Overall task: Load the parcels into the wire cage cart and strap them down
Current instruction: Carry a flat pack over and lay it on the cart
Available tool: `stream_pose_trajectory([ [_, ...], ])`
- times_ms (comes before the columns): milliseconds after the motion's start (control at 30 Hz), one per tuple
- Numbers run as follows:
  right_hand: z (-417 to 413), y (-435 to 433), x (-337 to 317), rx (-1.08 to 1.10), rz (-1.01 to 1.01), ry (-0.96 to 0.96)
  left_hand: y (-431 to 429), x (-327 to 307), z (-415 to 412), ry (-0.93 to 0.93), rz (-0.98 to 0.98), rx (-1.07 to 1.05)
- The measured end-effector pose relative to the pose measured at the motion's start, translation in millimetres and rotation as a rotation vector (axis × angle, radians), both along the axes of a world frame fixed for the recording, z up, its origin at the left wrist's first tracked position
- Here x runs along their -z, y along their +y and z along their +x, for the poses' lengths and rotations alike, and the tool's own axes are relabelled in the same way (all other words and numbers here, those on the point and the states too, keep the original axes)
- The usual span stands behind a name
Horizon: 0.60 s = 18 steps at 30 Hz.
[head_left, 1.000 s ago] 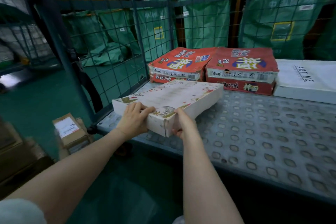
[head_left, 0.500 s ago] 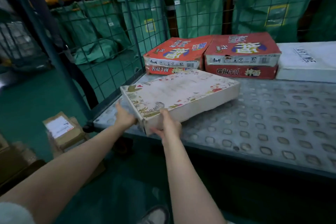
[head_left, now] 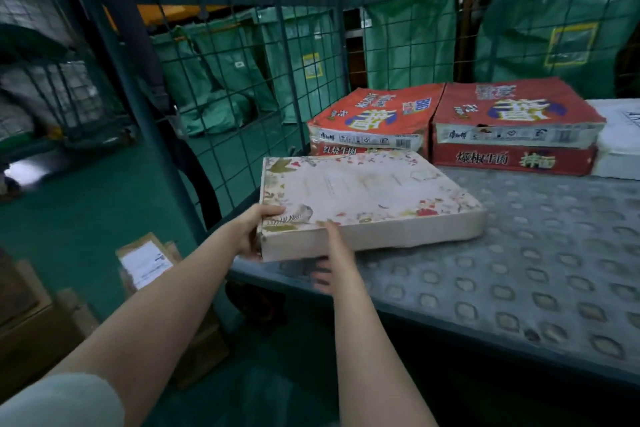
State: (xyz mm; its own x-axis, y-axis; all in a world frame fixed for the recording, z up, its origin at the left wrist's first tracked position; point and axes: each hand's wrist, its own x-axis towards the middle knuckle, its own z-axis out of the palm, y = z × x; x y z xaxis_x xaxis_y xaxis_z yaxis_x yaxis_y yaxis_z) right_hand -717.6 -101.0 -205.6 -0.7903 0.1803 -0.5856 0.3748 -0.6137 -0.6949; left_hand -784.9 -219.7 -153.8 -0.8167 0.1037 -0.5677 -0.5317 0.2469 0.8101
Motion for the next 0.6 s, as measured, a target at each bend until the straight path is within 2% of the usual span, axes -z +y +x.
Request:
stream_pose_trajectory([
  [100, -6.2, 16.5, 9.1, 0.191, 0.102, -0.117, -13.3, 13.3, -26.6, -0.025, -0.023, -0.024],
  [233, -6.7, 34.6, 8.3, 0.313, 0.065, -0.110, -23.7, 13.5, -36.8, -0.035, -0.037, 0.016],
  [400, -6.3, 52.6, 11.8, 0.424, -0.124, -0.035, -33.7, 11.1, -71.6, -0.044, -0.133, 0.092],
  [467, -10.4, 53.4, 8.4, 0.436, -0.169, 0.011, -24.0, 3.9, -77.6, -0.029, -0.257, 0.178],
  [533, -17.3, 50.6, 4.1, 0.438, -0.242, 0.078, -12.9, 1.5, -91.2, 0.117, -0.479, 0.196],
  [600, -22.1, 45.9, -1.0, 0.356, -0.363, 0.188, -2.9, -2.1, -106.1, 0.427, -0.702, 0.226],
])
